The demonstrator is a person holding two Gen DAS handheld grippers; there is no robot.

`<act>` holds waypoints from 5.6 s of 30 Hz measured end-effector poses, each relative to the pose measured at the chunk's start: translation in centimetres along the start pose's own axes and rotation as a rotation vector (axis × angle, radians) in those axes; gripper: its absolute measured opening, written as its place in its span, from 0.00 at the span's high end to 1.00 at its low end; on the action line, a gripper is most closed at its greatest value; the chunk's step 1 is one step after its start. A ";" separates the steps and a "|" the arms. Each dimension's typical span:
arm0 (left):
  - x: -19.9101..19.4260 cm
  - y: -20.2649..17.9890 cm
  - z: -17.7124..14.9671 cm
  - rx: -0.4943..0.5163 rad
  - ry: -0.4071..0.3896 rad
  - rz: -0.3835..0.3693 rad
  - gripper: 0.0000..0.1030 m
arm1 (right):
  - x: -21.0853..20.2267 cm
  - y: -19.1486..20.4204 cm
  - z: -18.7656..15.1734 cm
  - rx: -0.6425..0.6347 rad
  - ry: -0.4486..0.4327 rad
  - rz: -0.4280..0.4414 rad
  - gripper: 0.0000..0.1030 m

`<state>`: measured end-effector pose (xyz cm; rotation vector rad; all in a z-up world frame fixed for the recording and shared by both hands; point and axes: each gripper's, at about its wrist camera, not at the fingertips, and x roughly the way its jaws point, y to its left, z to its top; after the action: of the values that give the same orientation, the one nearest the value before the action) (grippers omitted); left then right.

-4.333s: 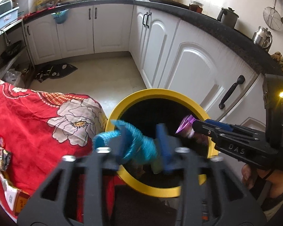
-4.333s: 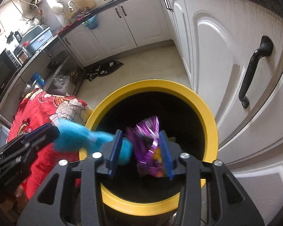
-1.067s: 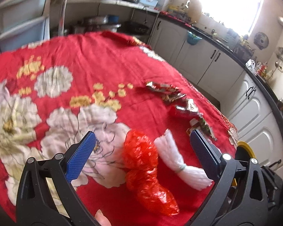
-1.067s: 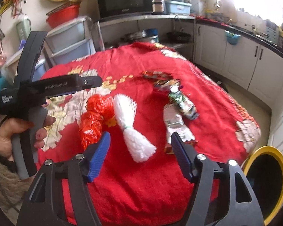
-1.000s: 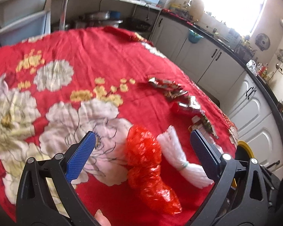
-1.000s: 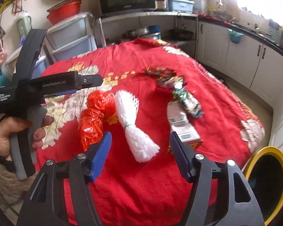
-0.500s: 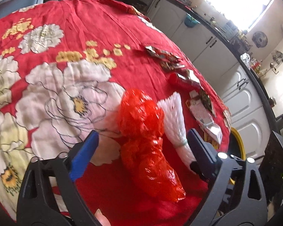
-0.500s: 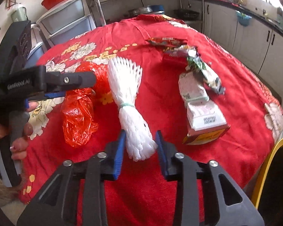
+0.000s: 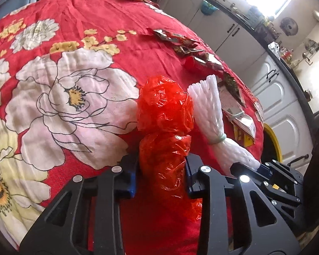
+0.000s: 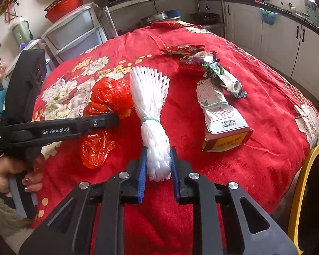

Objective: Collect trash
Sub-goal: 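Carry the red bag and white tassel in both grippers over the bin, then open both grippers to drop the red bag and tassel into the bin, then move both open grippers back over the wrappers and snack bags on the bed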

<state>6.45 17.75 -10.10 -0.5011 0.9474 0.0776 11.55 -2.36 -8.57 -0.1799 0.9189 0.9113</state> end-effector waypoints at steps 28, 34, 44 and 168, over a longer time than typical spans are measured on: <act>-3.4 -9.4 1.5 0.213 -0.144 -0.027 0.76 | -10.5 -4.2 -0.3 0.107 -0.222 -0.068 0.81; -3.5 -11.5 1.8 0.252 -0.163 -0.051 0.76 | -12.6 -5.8 -0.9 0.143 -0.261 -0.108 0.81; -3.3 -15.2 2.5 0.329 -0.188 -0.093 0.76 | -15.4 -8.3 -1.5 0.205 -0.312 -0.180 0.81; 6.4 -27.4 1.7 0.470 -0.106 -0.161 0.11 | -18.3 -23.4 -11.3 0.646 -0.261 -0.544 0.41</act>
<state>19.20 -6.71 -4.03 -0.1341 0.7856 -0.2573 17.12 -33.60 -7.25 0.2346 0.8183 0.1057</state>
